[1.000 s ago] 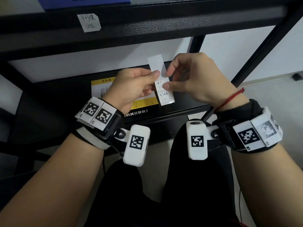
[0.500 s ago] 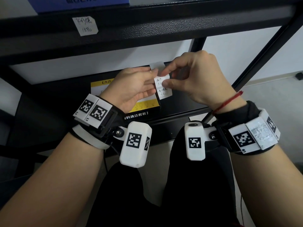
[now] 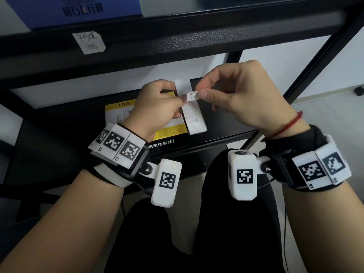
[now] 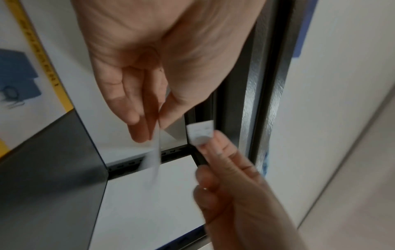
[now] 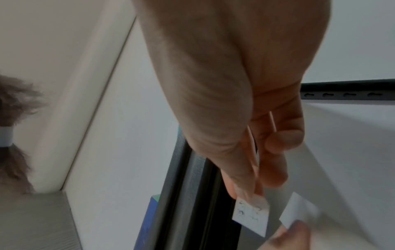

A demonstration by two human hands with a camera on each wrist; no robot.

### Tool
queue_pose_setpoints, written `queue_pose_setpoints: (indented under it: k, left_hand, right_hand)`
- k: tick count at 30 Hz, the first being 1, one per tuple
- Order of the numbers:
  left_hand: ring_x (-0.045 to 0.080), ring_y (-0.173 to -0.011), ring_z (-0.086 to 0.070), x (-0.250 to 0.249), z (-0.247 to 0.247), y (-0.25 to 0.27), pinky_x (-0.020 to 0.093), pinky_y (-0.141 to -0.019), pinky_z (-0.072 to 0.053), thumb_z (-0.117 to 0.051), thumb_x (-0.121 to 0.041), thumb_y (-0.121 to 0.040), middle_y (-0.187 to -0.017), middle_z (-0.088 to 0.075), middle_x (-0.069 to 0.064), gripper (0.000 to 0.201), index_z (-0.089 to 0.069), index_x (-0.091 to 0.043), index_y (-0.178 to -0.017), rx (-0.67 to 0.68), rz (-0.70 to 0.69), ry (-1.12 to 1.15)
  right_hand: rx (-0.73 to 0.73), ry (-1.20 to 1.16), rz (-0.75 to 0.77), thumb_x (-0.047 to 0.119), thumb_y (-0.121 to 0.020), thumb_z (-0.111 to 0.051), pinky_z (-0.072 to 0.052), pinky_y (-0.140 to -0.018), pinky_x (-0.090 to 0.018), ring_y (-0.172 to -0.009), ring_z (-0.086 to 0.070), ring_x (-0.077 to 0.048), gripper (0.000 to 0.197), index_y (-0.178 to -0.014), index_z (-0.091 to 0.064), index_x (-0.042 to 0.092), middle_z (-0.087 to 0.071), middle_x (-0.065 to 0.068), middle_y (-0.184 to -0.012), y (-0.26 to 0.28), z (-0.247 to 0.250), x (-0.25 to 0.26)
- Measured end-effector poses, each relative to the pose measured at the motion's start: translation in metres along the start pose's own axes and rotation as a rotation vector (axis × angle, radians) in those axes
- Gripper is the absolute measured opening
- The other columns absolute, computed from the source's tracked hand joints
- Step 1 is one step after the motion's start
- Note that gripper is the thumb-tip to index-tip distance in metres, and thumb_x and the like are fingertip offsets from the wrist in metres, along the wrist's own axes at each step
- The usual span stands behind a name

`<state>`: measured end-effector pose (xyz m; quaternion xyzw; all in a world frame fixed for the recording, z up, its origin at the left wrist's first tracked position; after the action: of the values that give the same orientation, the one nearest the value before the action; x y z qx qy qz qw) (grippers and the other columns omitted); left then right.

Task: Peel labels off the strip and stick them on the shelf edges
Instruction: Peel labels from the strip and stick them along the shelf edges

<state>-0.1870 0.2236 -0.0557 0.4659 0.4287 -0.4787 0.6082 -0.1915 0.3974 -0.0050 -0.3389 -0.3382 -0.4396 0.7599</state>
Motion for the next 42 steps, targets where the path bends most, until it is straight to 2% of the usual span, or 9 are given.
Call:
queue_pose_setpoints:
  k: [3, 6, 9, 12, 16, 22, 30, 38, 42]
  left_hand:
    - [0.001, -0.056, -0.066, -0.009, -0.007, 0.003, 0.018, -0.054, -0.051, -0.075, -0.005, -0.088, -0.084, -0.076, -0.001, 0.025, -0.064, -0.019, -0.104, 0.034, -0.120, -0.109]
    - [0.005, -0.055, -0.064, -0.017, -0.017, 0.008, 0.021, -0.059, -0.049, -0.073, -0.001, -0.086, -0.067, -0.071, -0.013, 0.032, -0.067, -0.032, -0.087, 0.084, -0.242, -0.225]
    - [0.011, -0.048, -0.054, -0.031, -0.030, 0.018, 0.016, -0.054, -0.041, -0.071, -0.009, -0.088, -0.057, -0.069, -0.005, 0.024, -0.077, -0.031, -0.080, 0.136, -0.327, -0.317]
    - [0.018, -0.049, -0.052, -0.055, -0.043, 0.031, 0.018, -0.051, -0.041, -0.072, -0.020, -0.090, -0.064, -0.073, 0.006, 0.014, -0.080, -0.030, -0.086, 0.168, -0.440, -0.373]
    - [0.021, -0.065, -0.063, -0.087, -0.062, 0.044, 0.022, -0.061, -0.051, -0.073, -0.023, -0.091, -0.065, -0.070, 0.002, 0.010, -0.078, -0.020, -0.082, 0.155, -0.577, -0.457]
    - [0.012, -0.077, -0.071, -0.126, -0.081, 0.048, 0.024, -0.075, -0.059, -0.071, -0.018, -0.090, -0.093, -0.077, -0.008, 0.015, -0.081, -0.024, -0.099, 0.088, -0.760, -0.472]
    - [-0.004, -0.084, -0.070, -0.138, -0.085, 0.042, 0.010, -0.073, -0.057, -0.072, -0.018, -0.090, -0.081, -0.074, -0.016, 0.016, -0.082, -0.023, -0.101, -0.125, -0.798, -0.429]
    - [-0.003, -0.083, -0.071, -0.138, -0.088, 0.039, 0.006, -0.074, -0.055, -0.073, -0.019, -0.090, -0.085, -0.076, -0.016, 0.018, -0.081, -0.025, -0.104, -0.120, -0.795, -0.417]
    - [-0.003, -0.082, -0.072, -0.138, -0.088, 0.037, 0.008, -0.075, -0.056, -0.073, -0.019, -0.090, -0.087, -0.079, -0.012, 0.017, -0.081, -0.024, -0.104, -0.124, -0.774, -0.411]
  right_hand:
    - [-0.017, -0.083, 0.020, 0.007, -0.090, -0.075, -0.042, -0.049, -0.008, -0.049, -0.058, -0.002, 0.004, -0.093, -0.073, 0.010, -0.068, 0.004, -0.070, 0.004, 0.017, 0.004]
    - [-0.073, -0.116, 0.035, 0.007, -0.089, -0.074, -0.041, -0.050, -0.007, -0.049, -0.057, -0.001, 0.005, -0.094, -0.073, 0.008, -0.068, 0.003, -0.073, 0.009, 0.038, 0.005]
    - [-0.159, -0.145, 0.055, 0.010, -0.088, -0.076, -0.043, -0.049, -0.010, -0.049, -0.058, -0.003, 0.006, -0.092, -0.074, 0.014, -0.068, 0.011, -0.067, 0.017, 0.066, 0.005]
    - [-0.248, -0.141, 0.064, 0.013, -0.088, -0.077, -0.043, -0.048, -0.014, -0.051, -0.058, -0.006, 0.007, -0.092, -0.074, 0.016, -0.071, 0.003, -0.072, 0.023, 0.095, 0.008]
    - [-0.332, -0.164, 0.086, 0.006, -0.087, -0.077, -0.044, -0.049, -0.015, -0.052, -0.058, -0.008, 0.015, -0.094, -0.068, 0.016, -0.072, 0.003, -0.072, 0.022, 0.122, 0.011]
    - [-0.364, -0.134, 0.152, 0.004, -0.084, -0.079, -0.052, -0.059, -0.026, -0.061, -0.065, -0.025, 0.031, -0.093, -0.052, 0.016, -0.075, -0.022, -0.083, 0.011, 0.138, 0.019]
    - [-0.371, -0.011, 0.179, 0.011, -0.081, -0.082, -0.049, -0.058, -0.021, -0.054, -0.063, -0.013, 0.038, -0.084, -0.047, 0.025, -0.077, -0.003, -0.078, 0.005, 0.144, 0.024]
    - [-0.398, 0.031, 0.178, 0.014, -0.079, -0.082, -0.056, -0.060, -0.037, -0.062, -0.067, -0.036, 0.033, -0.083, -0.050, 0.020, -0.077, -0.002, -0.076, 0.005, 0.144, 0.022]
    - [-0.404, 0.042, 0.173, 0.015, -0.080, -0.082, -0.058, -0.061, -0.037, -0.060, -0.068, -0.032, 0.034, -0.080, -0.049, 0.024, -0.077, -0.001, -0.075, 0.005, 0.144, 0.022]
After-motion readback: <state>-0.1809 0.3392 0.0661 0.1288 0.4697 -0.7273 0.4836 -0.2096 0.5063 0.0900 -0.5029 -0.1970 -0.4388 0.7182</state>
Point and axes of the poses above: each hand's wrist, its own y-axis away from the middle knuckle, its own z-axis out of the back of the hand, x = y × z, the point moved 5 cm from there along -y, towards the middle knuckle
